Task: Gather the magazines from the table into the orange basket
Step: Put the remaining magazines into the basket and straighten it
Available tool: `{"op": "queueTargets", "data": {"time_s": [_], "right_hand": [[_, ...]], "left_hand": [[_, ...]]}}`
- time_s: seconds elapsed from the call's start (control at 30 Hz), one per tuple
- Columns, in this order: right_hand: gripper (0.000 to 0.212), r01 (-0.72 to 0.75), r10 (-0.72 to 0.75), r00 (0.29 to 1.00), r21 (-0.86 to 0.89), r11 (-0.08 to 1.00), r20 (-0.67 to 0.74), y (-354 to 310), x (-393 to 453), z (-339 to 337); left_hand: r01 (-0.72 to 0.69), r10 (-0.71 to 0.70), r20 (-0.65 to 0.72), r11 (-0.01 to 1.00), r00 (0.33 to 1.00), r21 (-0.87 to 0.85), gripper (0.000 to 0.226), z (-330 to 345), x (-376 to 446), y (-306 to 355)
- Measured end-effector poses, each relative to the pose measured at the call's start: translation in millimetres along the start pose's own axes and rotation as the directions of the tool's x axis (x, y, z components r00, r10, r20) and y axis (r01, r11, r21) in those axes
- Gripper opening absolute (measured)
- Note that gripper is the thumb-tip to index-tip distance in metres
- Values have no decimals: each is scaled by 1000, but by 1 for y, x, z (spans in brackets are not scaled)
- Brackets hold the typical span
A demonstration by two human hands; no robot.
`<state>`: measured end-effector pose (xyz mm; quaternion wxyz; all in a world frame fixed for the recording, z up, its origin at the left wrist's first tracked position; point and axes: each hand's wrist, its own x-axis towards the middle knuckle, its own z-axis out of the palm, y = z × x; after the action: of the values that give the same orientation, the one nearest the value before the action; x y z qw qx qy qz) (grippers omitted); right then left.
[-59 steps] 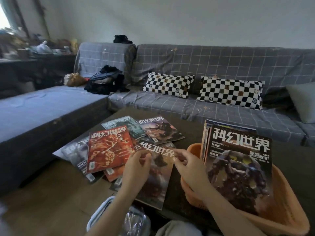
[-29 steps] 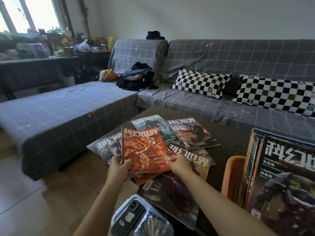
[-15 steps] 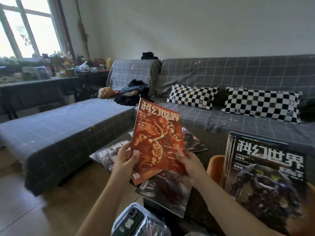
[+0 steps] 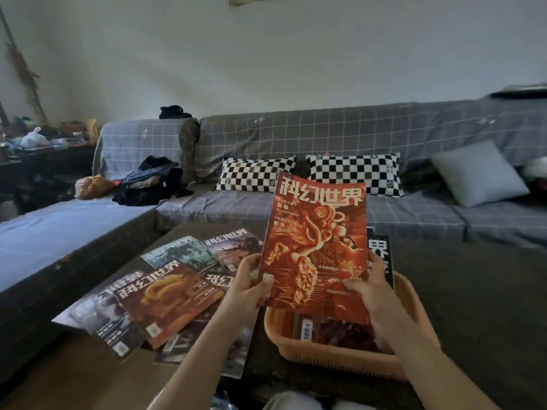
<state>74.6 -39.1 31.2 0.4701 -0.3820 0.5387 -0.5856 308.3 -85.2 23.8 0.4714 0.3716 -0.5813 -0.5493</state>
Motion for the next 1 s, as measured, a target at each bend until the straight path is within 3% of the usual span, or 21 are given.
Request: {"op": "queueTargets", "data": {"time_s": [0.1,0.17,0.4,0.5,0.73,1.0], "right_hand": [[63,52,-64,991,-102,993,-121,5,-9,-33],[58,67,-106,978,-209,976,-178,9,-9,-49],[73,-30,-70,981,-495,869,-183,39,-2,-67],[71,-62,-85,972,-589,806,-218,48,4,-69],[49,-127,-153,940,-727,674,-306,47,3,-63],[51,-163,-179,930,-798,580,-321,45,-4,-58]], "left_hand": [[46,-50,49,995,998,90,29,36,12,-14],[40,-48,23,962,999,271,30,54,20,-25],[90,-94,-29,757,995,647,26,68,24,-57],[109,-103,-50,710,993,695,28,67,28,-56],[142,-69,-133,717,989,683,24,67,23,-56],[122,7,-147,523,989,843,20,71,22,-58]]}}
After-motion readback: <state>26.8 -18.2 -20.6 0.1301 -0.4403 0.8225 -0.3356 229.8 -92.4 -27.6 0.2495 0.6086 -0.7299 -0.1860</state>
